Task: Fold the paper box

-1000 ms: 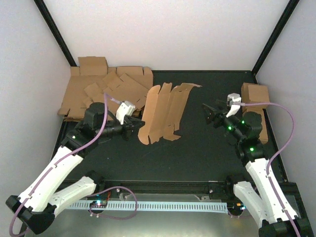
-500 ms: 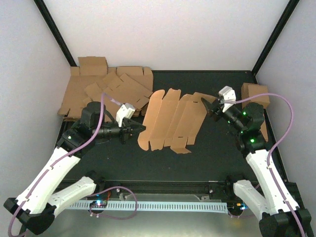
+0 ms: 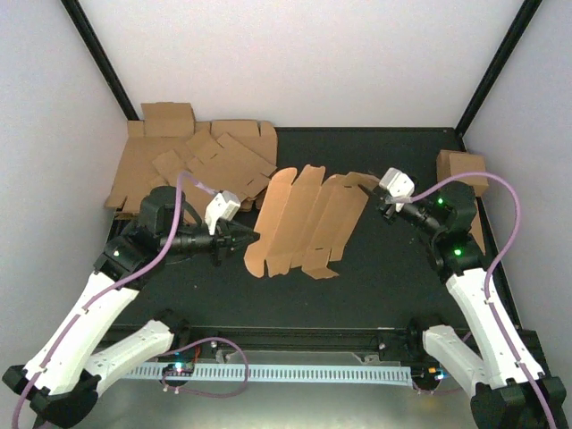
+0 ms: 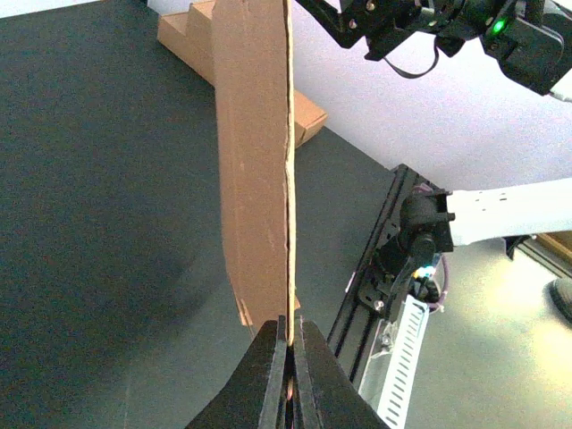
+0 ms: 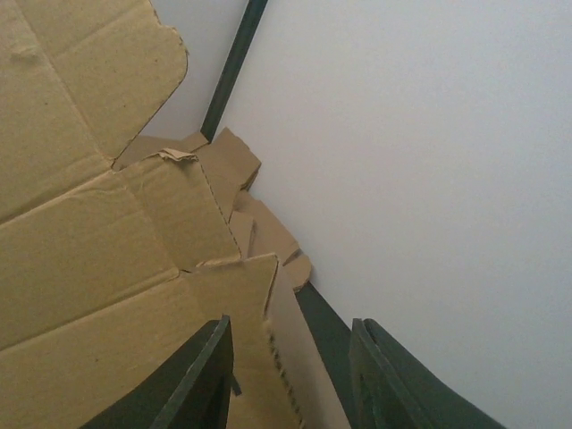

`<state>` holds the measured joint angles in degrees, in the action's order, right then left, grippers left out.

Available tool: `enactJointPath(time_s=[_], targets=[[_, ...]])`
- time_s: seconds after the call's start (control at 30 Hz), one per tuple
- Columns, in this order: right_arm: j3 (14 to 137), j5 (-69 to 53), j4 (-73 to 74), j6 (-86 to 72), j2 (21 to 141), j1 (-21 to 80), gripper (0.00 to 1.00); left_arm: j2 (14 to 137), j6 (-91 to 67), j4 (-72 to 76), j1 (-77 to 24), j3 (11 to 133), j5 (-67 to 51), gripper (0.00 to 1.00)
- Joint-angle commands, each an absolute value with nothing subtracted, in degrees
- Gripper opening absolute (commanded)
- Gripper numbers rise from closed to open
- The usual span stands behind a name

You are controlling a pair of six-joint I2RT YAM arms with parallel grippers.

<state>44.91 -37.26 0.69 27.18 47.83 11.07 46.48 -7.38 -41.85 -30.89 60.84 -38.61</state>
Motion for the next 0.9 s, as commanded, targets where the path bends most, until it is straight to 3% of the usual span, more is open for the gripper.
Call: enactJointPath(time_s=[0.0, 0.17, 0.27, 0.37, 0.53, 0.63, 0.87], targets=[[46.7, -37.5, 1.1, 29.1, 48.3, 11.6, 0.4, 45.7, -5.9, -42.7, -31.3, 63.2, -38.5, 0.02], [47.0, -37.8, 1.1, 27.9, 48.2, 11.8, 0.25, 45.4, -5.8, -42.9, -31.2, 63.1, -37.9, 0.03], [47.1, -38.6, 1.4, 25.0, 47.8, 11.9, 0.11, 45.4, -7.1, -42.9, -31.3, 63.2, -34.8, 0.11], [46.9, -38.0, 1.4, 18.7, 47.4, 12.3, 0.03, 45.2, -10.5, -42.5, -31.2, 63.2, -28.6, 0.37], [46.3, -31.8, 1.9, 2.6, 47.9, 12.3, 0.02, 43.1, -16.5, -38.5, -31.2, 60.9, -21.8, 0.82], [46.8, -30.3, 5.3, -4.1, 48.9, 12.3, 0.02, 41.1, -18.9, -37.6, -31.2, 59.6, -16.0, 0.98], [44.0, -32.0, 11.7, -24.6, 51.1, 12.3, 0.02, 37.1, -20.1, -37.1, -31.1, 56.3, -10.0, 0.99]])
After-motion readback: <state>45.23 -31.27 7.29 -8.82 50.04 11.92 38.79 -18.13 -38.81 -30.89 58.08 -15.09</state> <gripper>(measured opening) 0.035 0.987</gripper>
